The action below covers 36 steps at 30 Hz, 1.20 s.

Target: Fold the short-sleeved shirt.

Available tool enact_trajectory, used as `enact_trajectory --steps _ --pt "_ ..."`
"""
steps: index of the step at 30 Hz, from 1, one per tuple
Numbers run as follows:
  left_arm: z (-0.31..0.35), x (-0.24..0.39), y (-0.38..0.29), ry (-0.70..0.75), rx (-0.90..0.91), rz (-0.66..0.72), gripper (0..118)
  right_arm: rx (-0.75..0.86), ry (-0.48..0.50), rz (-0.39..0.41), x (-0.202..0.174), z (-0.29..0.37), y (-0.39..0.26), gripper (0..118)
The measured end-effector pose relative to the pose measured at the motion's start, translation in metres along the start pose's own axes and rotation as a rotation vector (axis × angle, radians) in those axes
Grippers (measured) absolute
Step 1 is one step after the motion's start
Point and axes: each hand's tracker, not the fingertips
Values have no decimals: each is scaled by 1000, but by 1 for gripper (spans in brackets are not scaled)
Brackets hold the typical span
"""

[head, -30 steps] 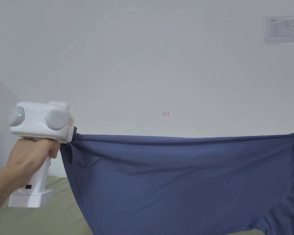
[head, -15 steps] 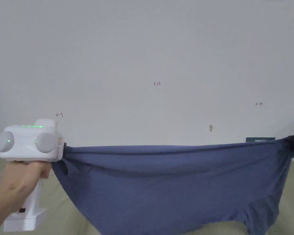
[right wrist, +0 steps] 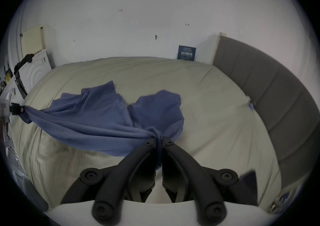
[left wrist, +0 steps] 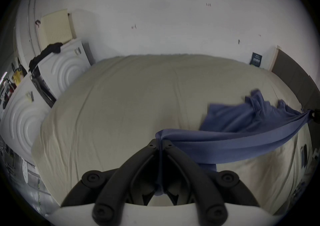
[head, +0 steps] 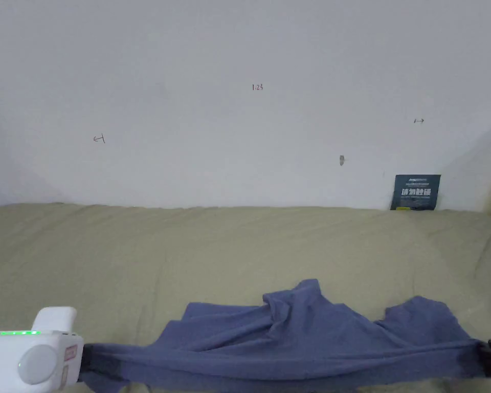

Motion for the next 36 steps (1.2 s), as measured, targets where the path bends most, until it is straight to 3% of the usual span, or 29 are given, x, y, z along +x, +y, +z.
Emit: enact_trajectory --steps 2,6,10,18,22,23,24,25,26,31,32,33,34,35,36 --pt "10 -6 -25 -13 -28 0 0 -12 12 -10 2 22 -25 6" --pt "39 -15 -72 -21 -35 28 0 -33 38 -117 15 50 -80 6" --pt "59 -26 -109 -39 -63 37 0 -71 29 -82 22 73 -125 6" --pt "69 -34 -150 -61 -98 52 0 -122 21 -159 21 96 -167 7" --pt "65 -34 -159 -82 -95 68 1 -124 16 -195 18 88 -172 16" --pt "66 -34 -161 -84 -89 59 15 -132 -8 -198 17 87 -172 38" --pt "66 -33 -163 -73 -75 49 70 -138 -31 -193 17 88 -172 88" --pt "67 -30 -164 -68 -84 45 116 -130 -39 -194 16 91 -172 116" --pt "75 -28 -165 -63 -53 47 117 -61 -35 -217 15 94 -173 118" --pt "131 -4 -155 -138 54 109 113 -33 16 -232 -4 120 -159 118" --pt "148 6 -155 -131 88 96 110 19 29 -212 -13 129 -158 118" --pt "168 14 -156 -136 144 95 100 79 49 -195 -23 140 -158 111" --pt "185 23 -157 -144 183 75 81 115 47 -176 -41 168 -149 93" --pt "201 33 -160 -149 215 81 51 173 35 -162 -54 183 -149 60" --pt "217 43 -164 -161 240 79 0 231 25 -151 -67 195 -151 10"
